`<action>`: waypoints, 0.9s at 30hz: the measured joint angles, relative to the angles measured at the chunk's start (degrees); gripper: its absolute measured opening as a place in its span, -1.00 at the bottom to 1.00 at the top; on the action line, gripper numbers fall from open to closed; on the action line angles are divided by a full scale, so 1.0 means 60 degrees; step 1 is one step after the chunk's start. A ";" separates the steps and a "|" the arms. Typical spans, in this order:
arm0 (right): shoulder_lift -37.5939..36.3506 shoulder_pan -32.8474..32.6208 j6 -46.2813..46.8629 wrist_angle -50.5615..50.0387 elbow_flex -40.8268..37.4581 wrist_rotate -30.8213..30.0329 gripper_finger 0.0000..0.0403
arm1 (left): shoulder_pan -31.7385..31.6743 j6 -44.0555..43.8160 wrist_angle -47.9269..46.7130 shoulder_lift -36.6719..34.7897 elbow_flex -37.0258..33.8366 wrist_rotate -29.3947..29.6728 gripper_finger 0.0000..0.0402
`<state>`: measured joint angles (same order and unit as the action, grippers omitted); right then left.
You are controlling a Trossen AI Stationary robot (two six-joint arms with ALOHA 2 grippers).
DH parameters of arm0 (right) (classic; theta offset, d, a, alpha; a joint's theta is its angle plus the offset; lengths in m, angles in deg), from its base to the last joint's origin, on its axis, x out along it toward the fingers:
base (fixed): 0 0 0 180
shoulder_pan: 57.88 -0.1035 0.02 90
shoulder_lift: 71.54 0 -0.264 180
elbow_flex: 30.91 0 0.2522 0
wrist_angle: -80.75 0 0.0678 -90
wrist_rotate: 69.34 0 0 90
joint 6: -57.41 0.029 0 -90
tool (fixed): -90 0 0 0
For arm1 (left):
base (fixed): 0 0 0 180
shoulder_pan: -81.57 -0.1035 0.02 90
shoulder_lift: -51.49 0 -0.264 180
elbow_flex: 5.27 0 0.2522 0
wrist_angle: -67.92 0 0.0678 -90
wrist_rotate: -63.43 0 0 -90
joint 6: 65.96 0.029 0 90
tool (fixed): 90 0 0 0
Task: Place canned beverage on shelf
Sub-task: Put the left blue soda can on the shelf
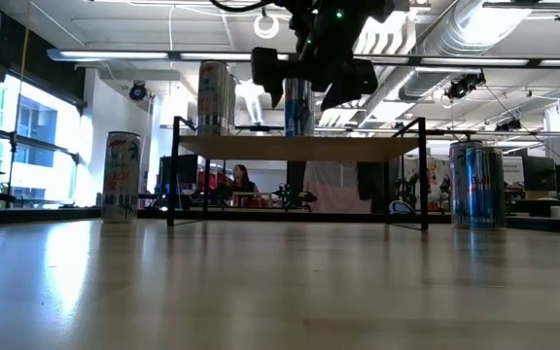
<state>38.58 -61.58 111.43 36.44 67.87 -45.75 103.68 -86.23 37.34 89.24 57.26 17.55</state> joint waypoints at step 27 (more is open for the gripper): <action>-0.1609 0.0384 -0.4361 0.5737 -0.2433 0.1591 0.93 | 0.0000 0.0414 -0.0098 -0.0517 -0.0005 0.0356 0.47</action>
<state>28.93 -59.28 85.26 70.86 53.27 -36.21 103.68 -83.74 36.75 86.14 57.23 19.68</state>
